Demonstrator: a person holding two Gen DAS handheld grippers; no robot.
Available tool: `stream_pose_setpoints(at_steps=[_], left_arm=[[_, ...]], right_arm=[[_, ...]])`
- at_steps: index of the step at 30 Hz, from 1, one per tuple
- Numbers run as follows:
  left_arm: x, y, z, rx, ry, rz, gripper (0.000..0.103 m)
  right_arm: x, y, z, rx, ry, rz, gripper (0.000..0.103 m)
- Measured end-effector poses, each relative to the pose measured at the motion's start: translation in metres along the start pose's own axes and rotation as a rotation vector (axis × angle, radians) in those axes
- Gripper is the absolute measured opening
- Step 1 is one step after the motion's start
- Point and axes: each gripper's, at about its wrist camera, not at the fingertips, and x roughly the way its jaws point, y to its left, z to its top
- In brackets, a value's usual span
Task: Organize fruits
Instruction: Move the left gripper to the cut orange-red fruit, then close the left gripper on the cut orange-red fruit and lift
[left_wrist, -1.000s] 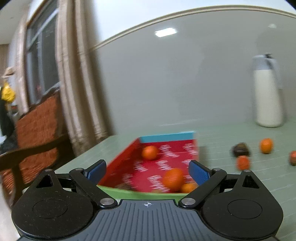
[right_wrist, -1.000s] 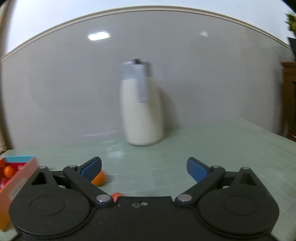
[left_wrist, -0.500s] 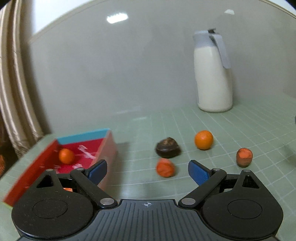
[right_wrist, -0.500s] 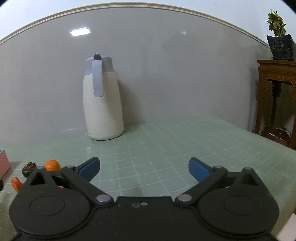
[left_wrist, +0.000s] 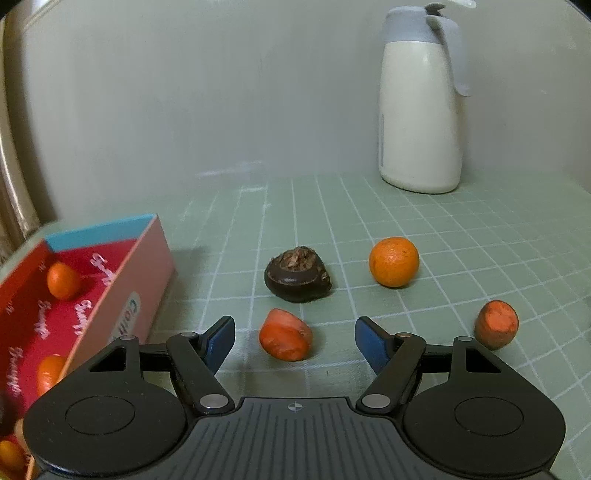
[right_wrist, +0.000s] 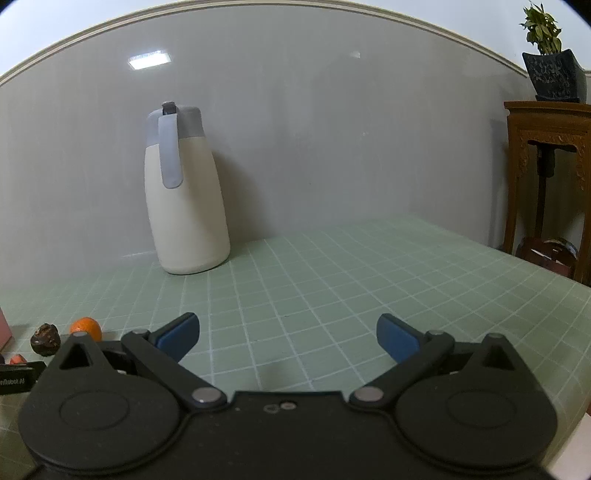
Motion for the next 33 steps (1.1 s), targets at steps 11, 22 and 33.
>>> stream_pose_setpoints(at_steps=[11,22,33], left_arm=[[0.006,-0.001,0.003,-0.014,0.002,-0.014,0.031],[-0.024,0.007,0.003,-0.025,-0.116,0.005,0.031],[-0.059,0.035,0.002,-0.028,-0.252,0.124,0.031]], right_arm=[[0.005,-0.001,0.000,0.003,0.021,0.005,0.103],[0.004,0.000,0.000,0.004,0.023,0.018,0.103],[0.004,0.014,0.000,-0.023,0.021,0.034,0.103]])
